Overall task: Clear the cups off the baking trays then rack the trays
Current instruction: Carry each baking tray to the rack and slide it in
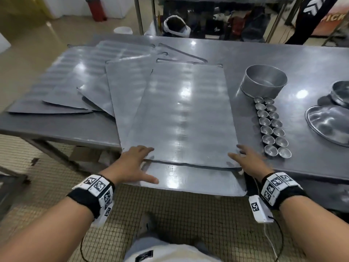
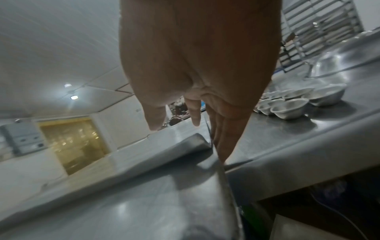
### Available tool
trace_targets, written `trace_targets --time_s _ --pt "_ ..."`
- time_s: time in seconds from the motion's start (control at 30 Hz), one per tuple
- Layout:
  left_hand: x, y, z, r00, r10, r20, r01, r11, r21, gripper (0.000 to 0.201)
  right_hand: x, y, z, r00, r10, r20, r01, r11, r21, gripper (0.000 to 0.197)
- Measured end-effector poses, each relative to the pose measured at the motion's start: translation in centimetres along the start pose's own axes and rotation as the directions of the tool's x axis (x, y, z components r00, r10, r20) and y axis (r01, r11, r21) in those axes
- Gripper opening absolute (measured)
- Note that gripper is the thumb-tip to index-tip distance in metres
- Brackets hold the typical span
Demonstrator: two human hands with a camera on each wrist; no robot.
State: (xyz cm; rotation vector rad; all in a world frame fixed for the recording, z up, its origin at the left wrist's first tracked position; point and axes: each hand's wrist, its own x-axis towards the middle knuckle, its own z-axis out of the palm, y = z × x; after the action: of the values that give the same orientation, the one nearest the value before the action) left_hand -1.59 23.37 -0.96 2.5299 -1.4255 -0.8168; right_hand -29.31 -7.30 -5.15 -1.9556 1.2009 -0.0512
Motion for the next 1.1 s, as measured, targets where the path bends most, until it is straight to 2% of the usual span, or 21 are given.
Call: trace_targets --time_s 0.07,0.13,0.2,0.27,0.33,0.47,0.57,0.63,0.77,0.9,0.97,1.03,1.1 --pt "0.3 0.3 1.7 0.998 0.044 0.050 -0.051 0.986 0.158 0.136 -1.1 -1.1 0.2 0.997 -0.078 -0.002 0.077 0.993 -0.089 0.101" --pt "0.8 0.4 2.8 0.996 0.068 0.049 -0.078 0.965 0.252 0.138 -2.4 -2.2 1.1 0.982 -0.177 0.065 0.185 0.970 -0.160 0.091" --pt "1.2 0.3 3.2 0.994 0.108 0.024 -0.111 0.949 0.294 0.131 -4.0 -3.4 2.5 0.945 -0.248 0.212 0.295 0.927 -0.231 0.098" --pt "1.6 0.0 3.4 0.986 0.164 -0.006 -0.154 0.940 0.303 0.123 -5.1 -4.2 4.2 0.896 -0.290 0.335 0.404 0.845 -0.350 0.107" --pt "1.8 -0.4 3.5 0.979 0.203 -0.033 -0.186 0.942 0.279 0.114 -5.5 -4.4 5.7 0.862 -0.346 0.371 0.489 0.762 -0.424 0.108" --pt "2.1 -1.0 3.8 0.960 0.270 -0.070 -0.254 0.950 0.180 0.081 -5.7 -3.9 7.5 0.866 -0.380 0.325 0.494 0.749 -0.442 0.100" --pt "2.1 -1.3 4.0 0.950 0.302 -0.075 -0.298 0.952 0.067 0.056 -6.2 -3.9 8.2 0.873 -0.393 0.287 0.484 0.764 -0.426 0.069" --pt "2.1 -1.5 4.1 0.939 0.335 -0.080 -0.335 0.942 0.016 0.048 -6.6 -3.9 8.4 0.884 -0.392 0.254 0.466 0.785 -0.408 0.051" --pt "2.2 -2.0 4.1 0.921 0.384 -0.065 -0.386 0.922 -0.018 0.036 -7.2 -3.7 9.0 0.914 -0.358 0.189 0.404 0.834 -0.375 0.029" --pt "2.4 -2.2 4.3 0.893 0.446 -0.056 -0.448 0.894 -0.015 0.034 -7.9 -3.9 9.8 0.944 -0.300 0.141 0.331 0.865 -0.376 0.019" --pt "2.5 -2.4 4.3 0.896 0.439 -0.061 -0.442 0.896 -0.044 0.037 -8.3 -3.8 10.0 0.950 -0.295 0.108 0.314 0.880 -0.357 0.025" --pt "2.4 -2.8 4.0 0.916 0.390 -0.090 -0.399 0.908 -0.129 0.051 -8.4 -3.5 9.8 0.958 -0.273 0.088 0.287 0.907 -0.309 0.053" --pt "2.4 -3.3 3.4 0.933 0.318 -0.170 -0.348 0.915 -0.202 0.070 -8.1 -3.1 9.4 0.970 -0.244 0.016 0.239 0.931 -0.277 0.077"
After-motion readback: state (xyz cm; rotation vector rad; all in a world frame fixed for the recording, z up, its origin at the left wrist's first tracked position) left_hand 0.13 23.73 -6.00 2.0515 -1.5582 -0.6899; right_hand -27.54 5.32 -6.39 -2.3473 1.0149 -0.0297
